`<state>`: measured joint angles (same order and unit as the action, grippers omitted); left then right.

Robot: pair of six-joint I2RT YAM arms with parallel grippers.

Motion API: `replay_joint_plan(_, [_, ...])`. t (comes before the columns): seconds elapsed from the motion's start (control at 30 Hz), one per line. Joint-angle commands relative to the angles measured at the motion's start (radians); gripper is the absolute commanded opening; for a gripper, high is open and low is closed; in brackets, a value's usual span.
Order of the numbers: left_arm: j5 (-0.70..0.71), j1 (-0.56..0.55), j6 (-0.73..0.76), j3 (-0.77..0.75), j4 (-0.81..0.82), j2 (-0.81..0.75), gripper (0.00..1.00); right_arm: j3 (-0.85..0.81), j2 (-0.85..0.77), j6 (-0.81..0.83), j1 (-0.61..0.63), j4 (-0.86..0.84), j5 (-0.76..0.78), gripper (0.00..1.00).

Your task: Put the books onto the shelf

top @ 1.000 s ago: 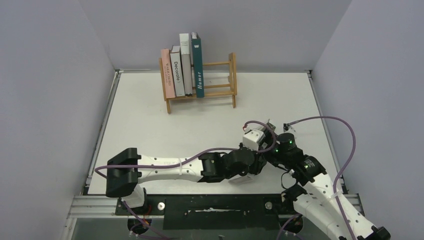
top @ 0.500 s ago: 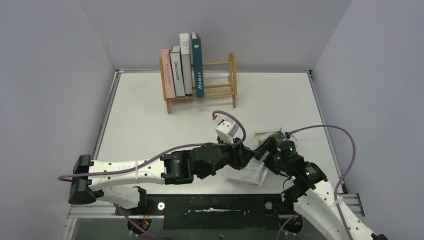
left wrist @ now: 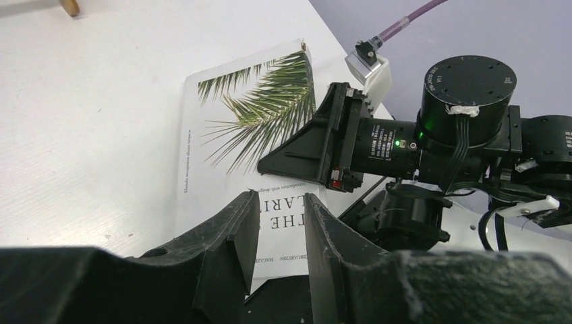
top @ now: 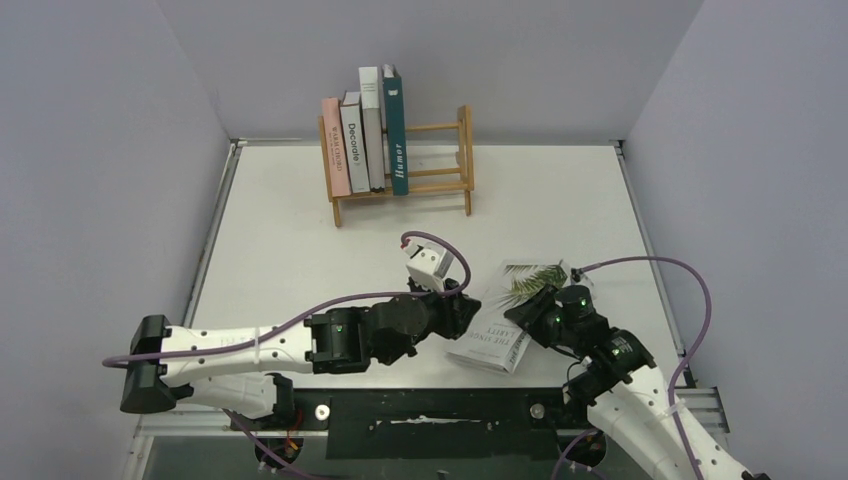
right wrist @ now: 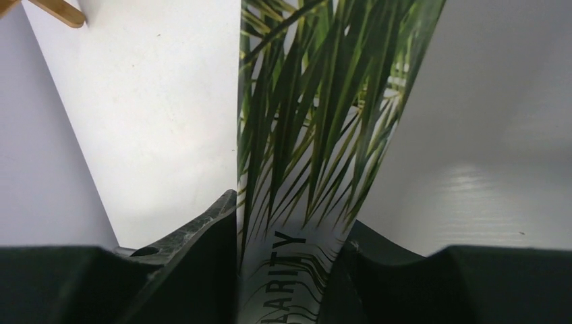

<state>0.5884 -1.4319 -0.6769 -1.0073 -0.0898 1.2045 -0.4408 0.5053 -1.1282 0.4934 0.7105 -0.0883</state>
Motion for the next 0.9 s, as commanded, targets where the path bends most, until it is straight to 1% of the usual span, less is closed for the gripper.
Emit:
replay_joint_plan(0.0, [0.044, -0.001, -0.014, 0.010, 0.014, -0.065, 0.30, 0.017, 0.000, -0.003, 0.009, -0.074, 0.004, 0.29])
replay_joint_plan(0.1, [0.073, 0.000, -0.012, 0.013, -0.011, -0.096, 0.30, -0.001, 0.010, 0.015, 0.009, -0.096, 0.030, 0.23])
replay_joint_plan(0.3, [0.242, 0.005, 0.003, 0.005, -0.127, -0.186, 0.30, -0.099, 0.050, 0.105, 0.010, -0.154, 0.098, 0.10])
replay_joint_plan(0.4, [0.306, 0.009, 0.007, 0.022, -0.153, -0.261, 0.30, -0.171, 0.064, 0.164, 0.008, -0.196, 0.139, 0.05])
replay_joint_plan(0.63, [0.409, 0.011, 0.012, 0.086, -0.162, -0.400, 0.30, -0.364, 0.182, 0.339, 0.009, -0.327, 0.196, 0.02])
replay_joint_plan(0.87, [0.489, 0.012, 0.011, 0.128, -0.162, -0.453, 0.29, -0.567, 0.433, 0.557, 0.012, -0.583, 0.228, 0.01])
